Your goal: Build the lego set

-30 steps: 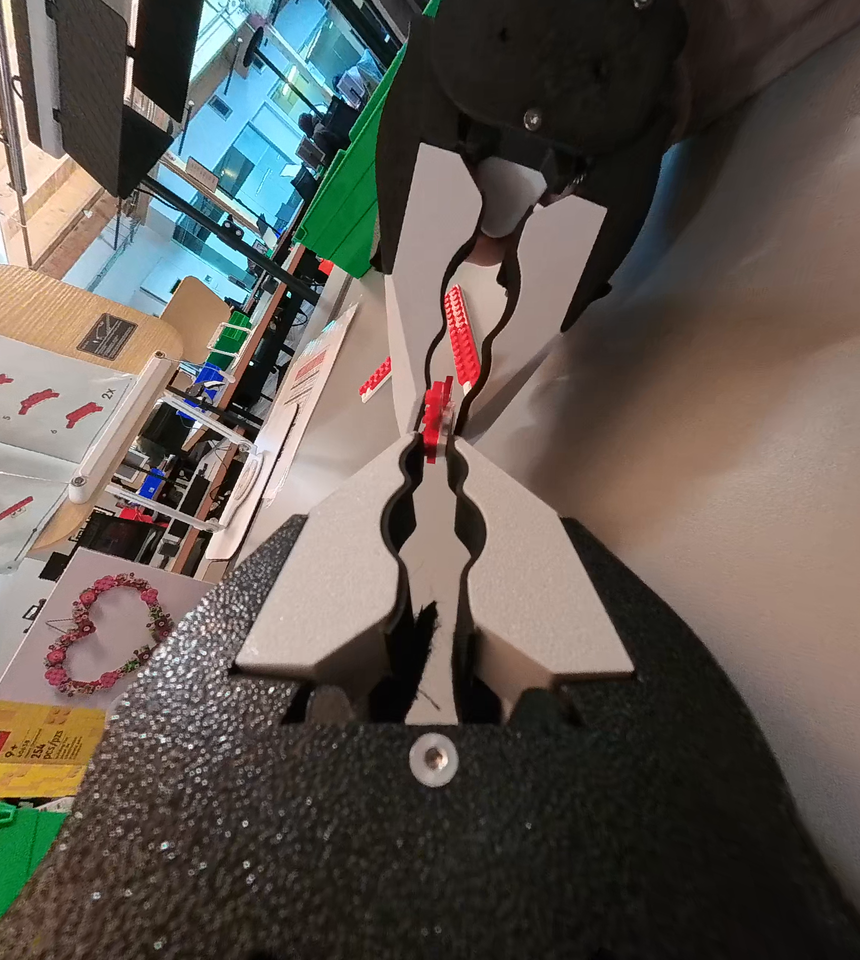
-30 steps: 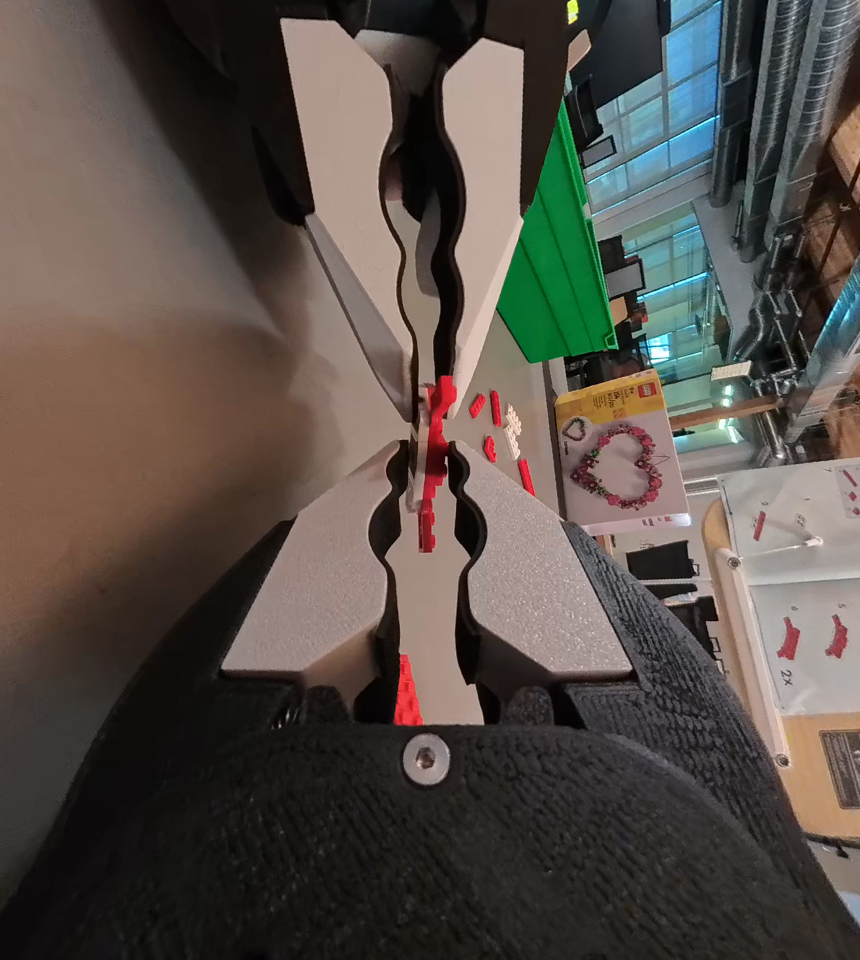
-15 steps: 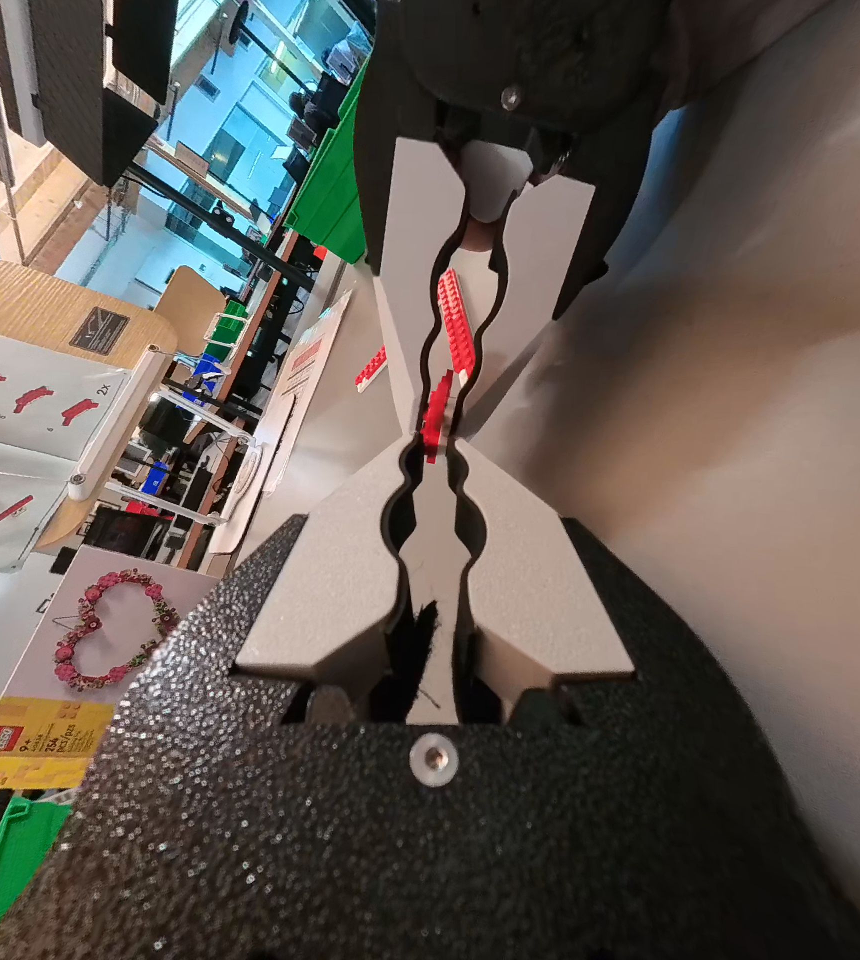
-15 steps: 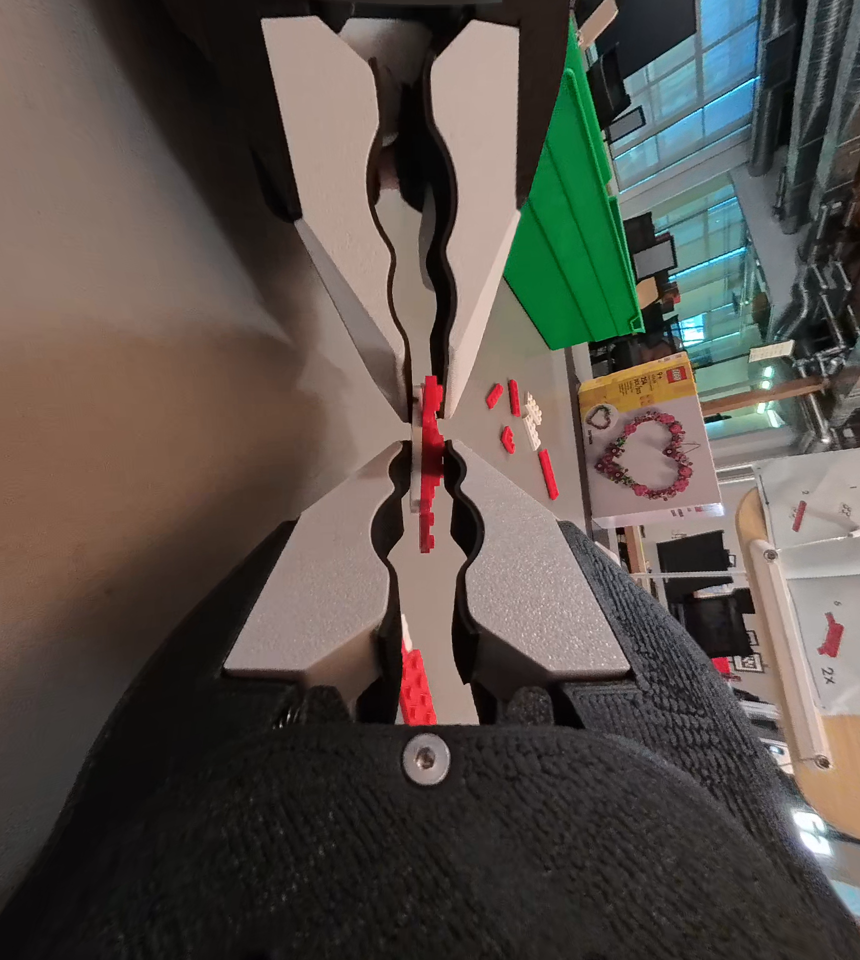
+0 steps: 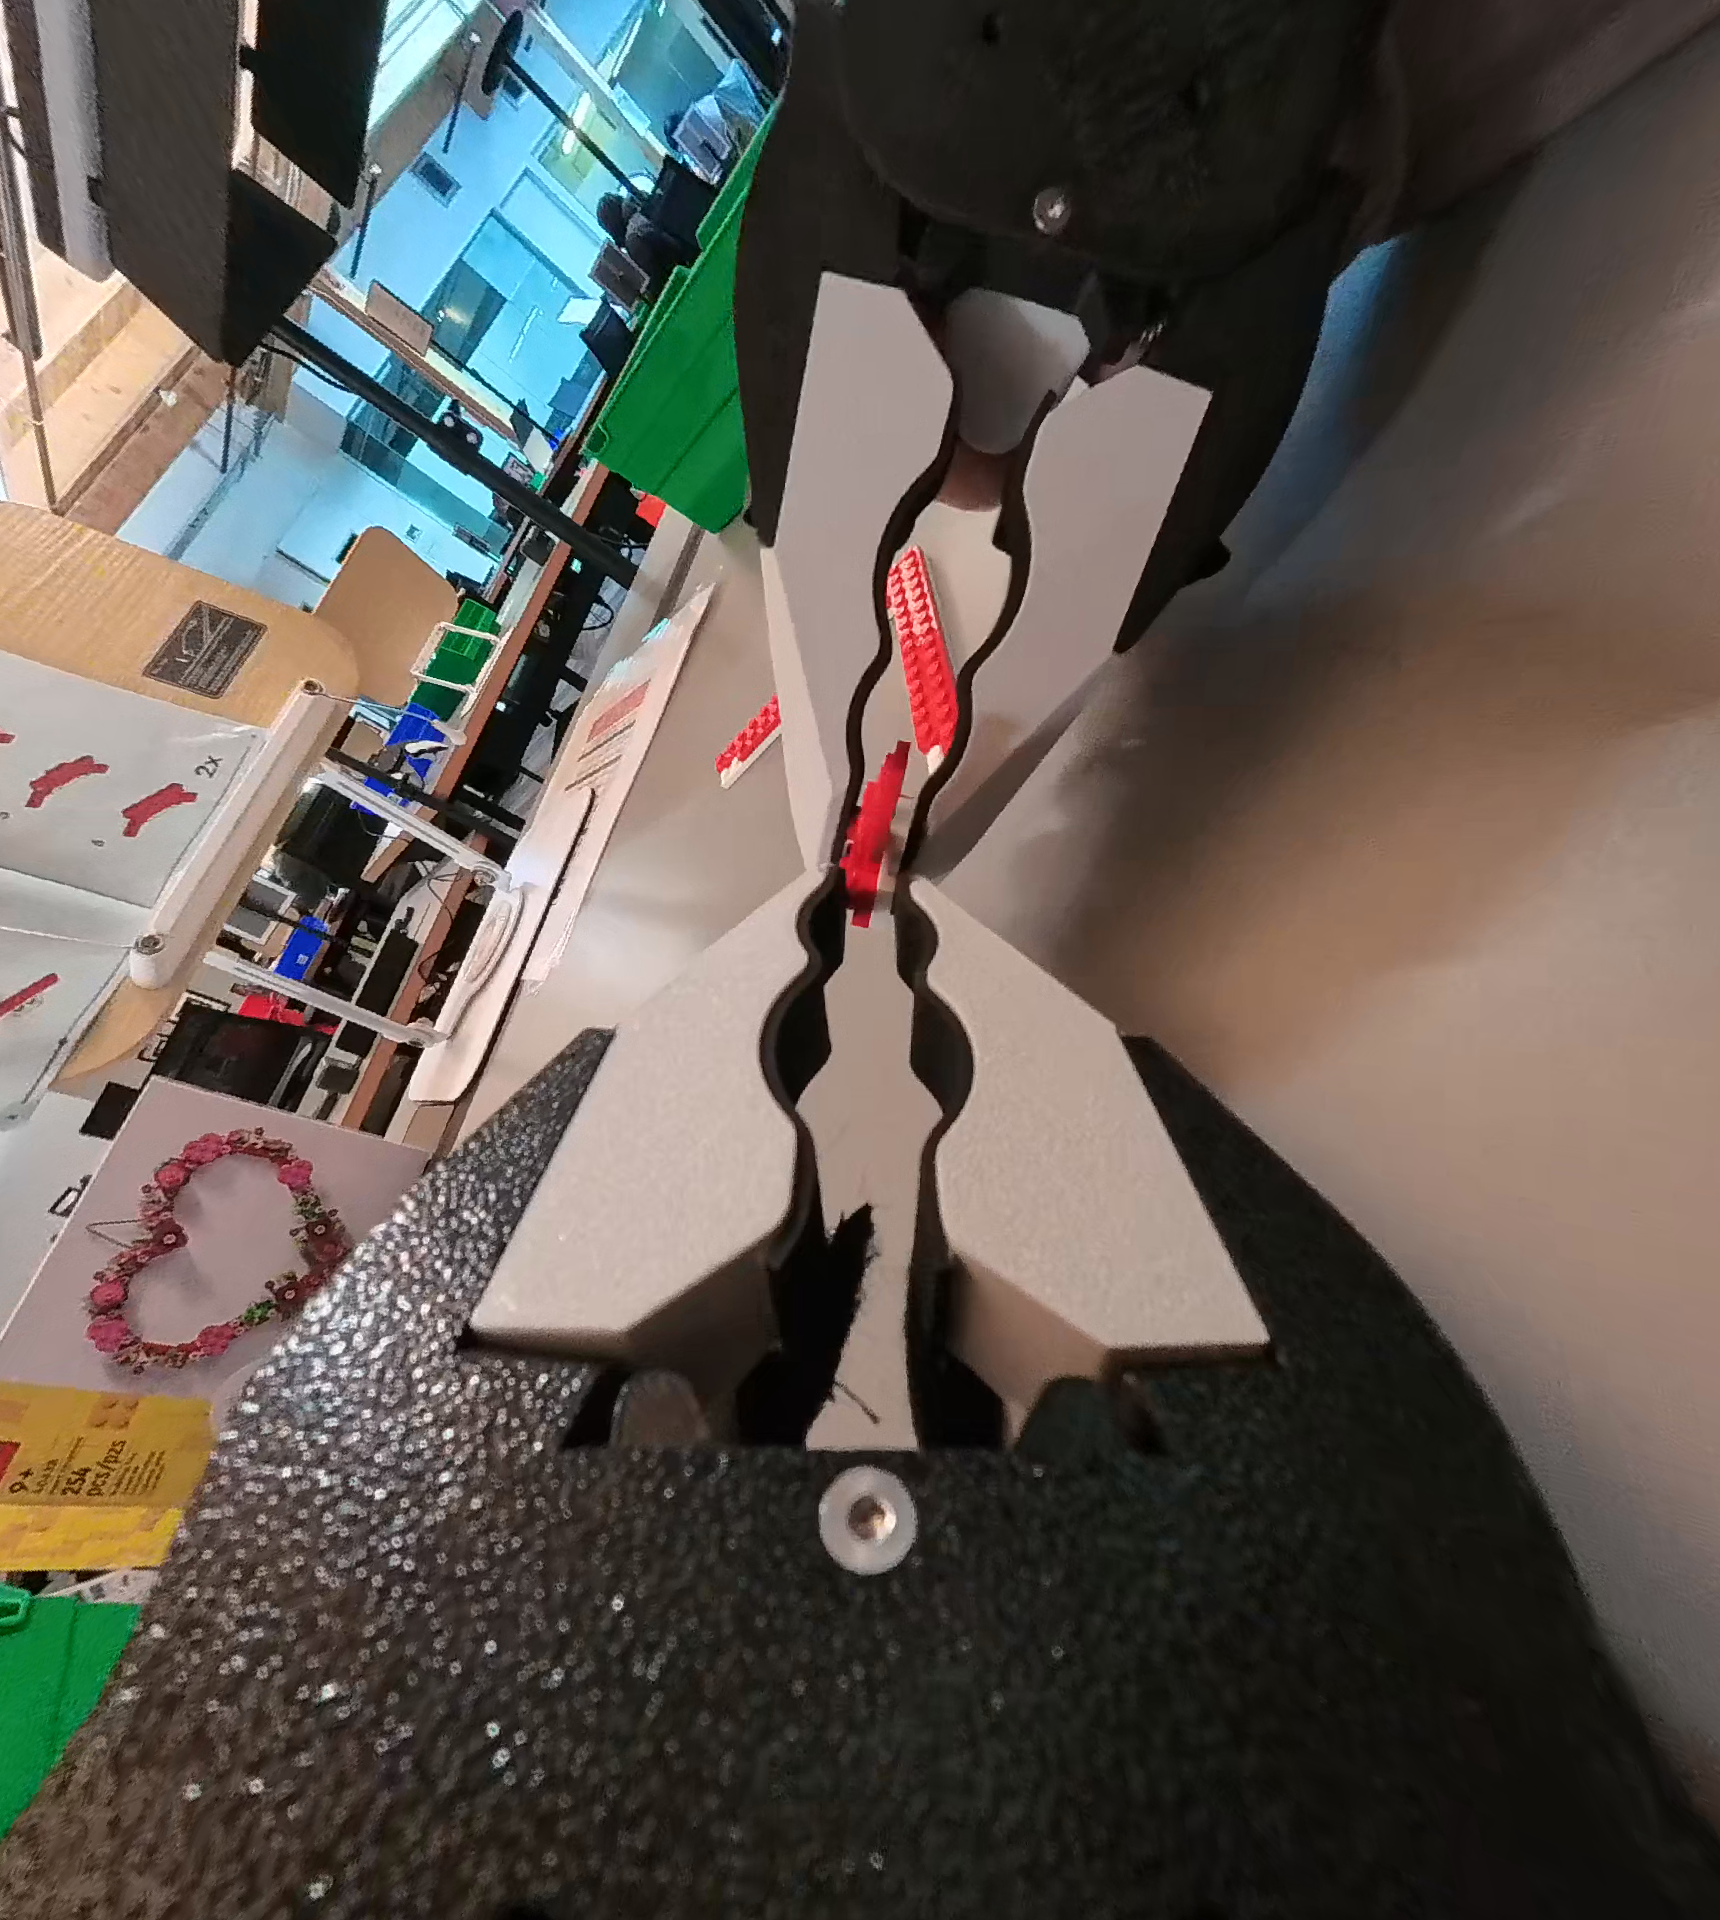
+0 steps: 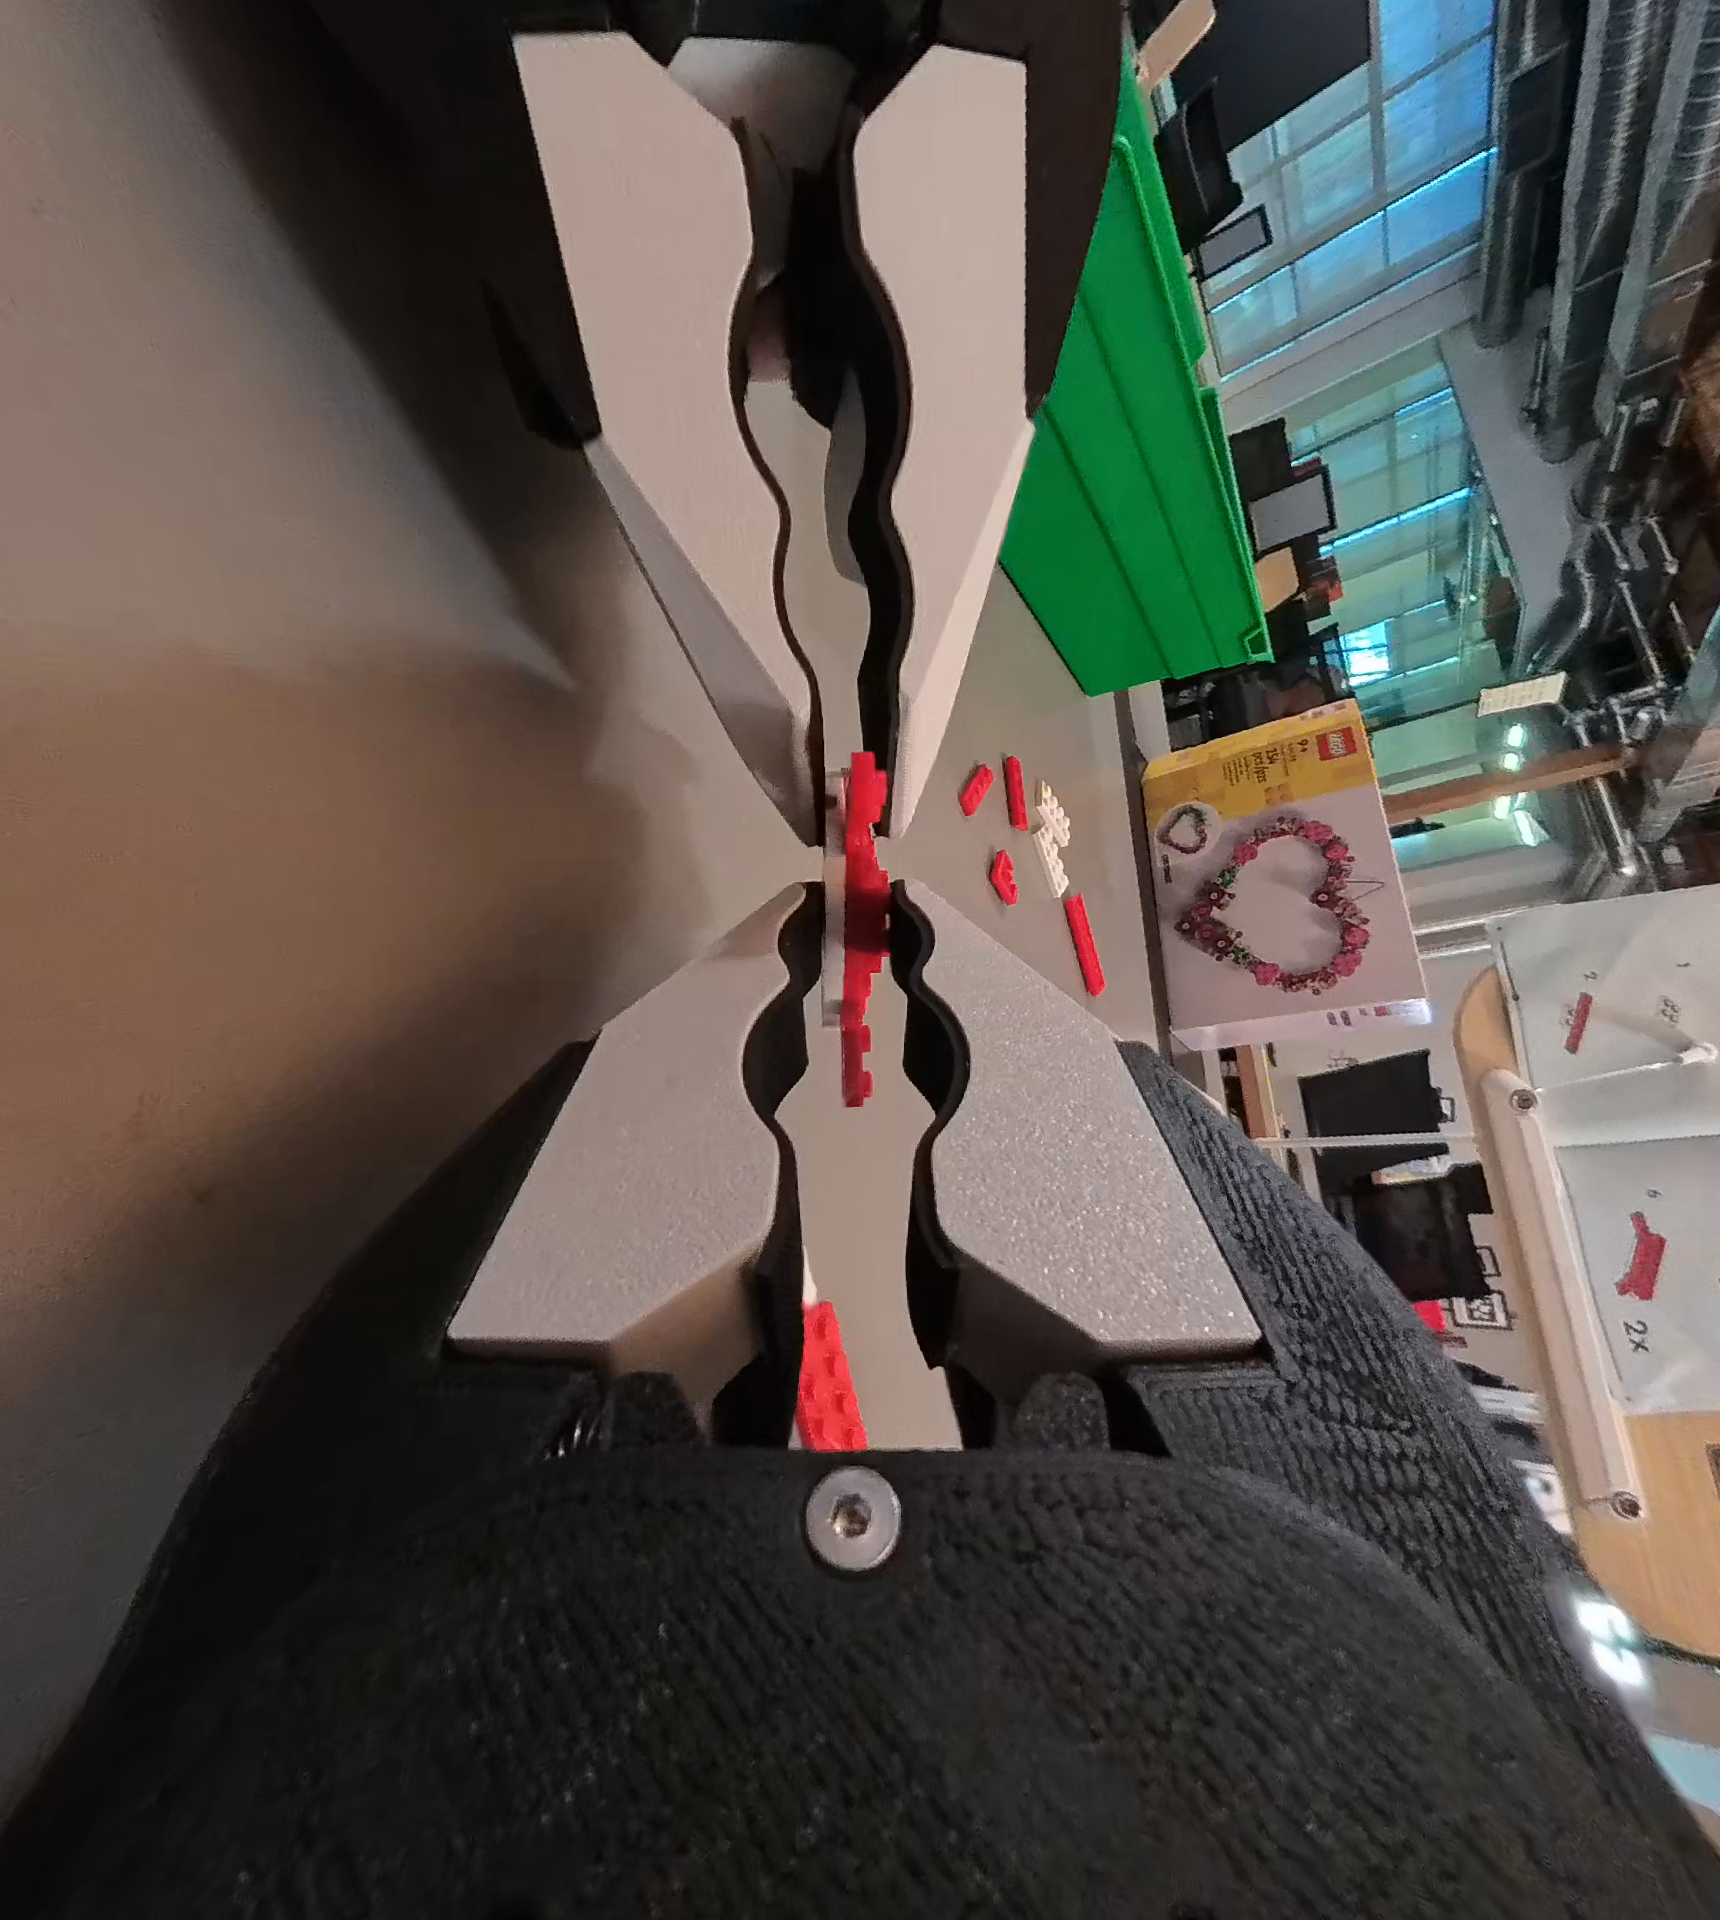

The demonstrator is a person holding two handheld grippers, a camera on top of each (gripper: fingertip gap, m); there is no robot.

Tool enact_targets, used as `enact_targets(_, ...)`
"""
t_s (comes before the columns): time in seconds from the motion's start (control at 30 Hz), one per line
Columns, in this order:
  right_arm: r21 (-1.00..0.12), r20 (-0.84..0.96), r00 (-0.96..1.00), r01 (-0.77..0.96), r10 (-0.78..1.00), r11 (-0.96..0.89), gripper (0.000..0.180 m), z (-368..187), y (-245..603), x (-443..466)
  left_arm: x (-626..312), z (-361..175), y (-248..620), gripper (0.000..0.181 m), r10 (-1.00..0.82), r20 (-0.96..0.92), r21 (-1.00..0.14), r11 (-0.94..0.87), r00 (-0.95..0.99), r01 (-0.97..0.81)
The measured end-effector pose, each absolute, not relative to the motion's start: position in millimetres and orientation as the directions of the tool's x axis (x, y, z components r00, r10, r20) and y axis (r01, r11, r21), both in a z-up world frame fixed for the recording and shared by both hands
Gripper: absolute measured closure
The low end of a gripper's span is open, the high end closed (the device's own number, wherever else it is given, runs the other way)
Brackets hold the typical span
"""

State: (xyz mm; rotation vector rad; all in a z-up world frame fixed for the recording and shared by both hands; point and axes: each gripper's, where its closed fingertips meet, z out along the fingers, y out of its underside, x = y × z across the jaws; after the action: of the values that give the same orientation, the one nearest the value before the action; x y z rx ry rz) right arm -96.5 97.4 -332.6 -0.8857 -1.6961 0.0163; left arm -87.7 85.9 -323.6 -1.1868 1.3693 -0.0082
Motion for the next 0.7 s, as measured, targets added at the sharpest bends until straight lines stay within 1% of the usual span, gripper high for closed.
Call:
enact_targets(0.07, -0.449, 0.83, -0.045, 0.537, 0.556, 0.714, 0.169, -333.9, 98.1, -96.9, -87.7, -325.6, 86.8, 0.174, -0.614, -0.736, -0.631, 0.467, 0.286, -0.619)
enact_targets(0.17, -0.4, 0.85, -0.073, 0.556, 0.522, 0.728, 0.169, -338.7, 99.8, -96.3, -88.0, -331.2, 88.4, 0.174, -0.606, -0.75, -0.605, 0.465, 0.267, -0.646)
enact_targets(0.23, -0.388, 0.852, -0.08, 0.567, 0.517, 0.727, 0.169, -339.9, 100.7, -96.3, -88.2, -332.0, 89.0, 0.174, -0.604, -0.752, -0.601, 0.464, 0.264, -0.651)
enact_targets(0.5, -0.429, 0.826, -0.057, 0.582, 0.56, 0.691, 0.17, -339.4, 102.1, -97.4, -89.4, -330.5, 90.7, 0.174, -0.604, -0.748, -0.609, 0.458, 0.276, -0.648)
enact_targets(0.7, -0.44, 0.831, -0.02, 0.585, 0.555, 0.681, 0.17, -337.3, 105.7, -100.2, -91.8, -327.1, 93.7, 0.173, -0.59, -0.747, -0.618, 0.45, 0.305, -0.644)
